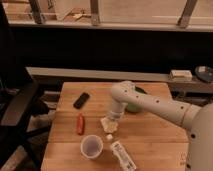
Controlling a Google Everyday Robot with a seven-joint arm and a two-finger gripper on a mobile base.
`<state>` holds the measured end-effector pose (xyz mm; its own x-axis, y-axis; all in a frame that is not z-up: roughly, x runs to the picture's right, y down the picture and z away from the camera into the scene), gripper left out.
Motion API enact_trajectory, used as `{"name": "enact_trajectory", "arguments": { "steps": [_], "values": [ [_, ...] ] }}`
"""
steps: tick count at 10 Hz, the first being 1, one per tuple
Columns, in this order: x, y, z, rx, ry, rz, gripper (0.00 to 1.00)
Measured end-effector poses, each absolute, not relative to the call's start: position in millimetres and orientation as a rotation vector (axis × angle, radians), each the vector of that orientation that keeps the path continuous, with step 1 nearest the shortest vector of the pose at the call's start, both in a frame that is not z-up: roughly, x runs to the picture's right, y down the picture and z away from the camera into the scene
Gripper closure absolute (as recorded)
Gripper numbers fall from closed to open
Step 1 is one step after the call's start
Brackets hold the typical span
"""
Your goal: Wipe the white sponge on the table
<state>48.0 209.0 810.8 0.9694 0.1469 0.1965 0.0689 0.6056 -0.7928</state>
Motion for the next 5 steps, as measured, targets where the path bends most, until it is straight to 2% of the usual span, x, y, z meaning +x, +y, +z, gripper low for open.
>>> {"name": "enact_trajectory", "arguments": {
  "steps": [2, 5],
  "values": [
    [75, 179, 819, -0.880, -0.194, 0.076, 1.00],
    [69, 140, 840, -0.843, -0.174, 0.066, 1.00]
  ]
}}
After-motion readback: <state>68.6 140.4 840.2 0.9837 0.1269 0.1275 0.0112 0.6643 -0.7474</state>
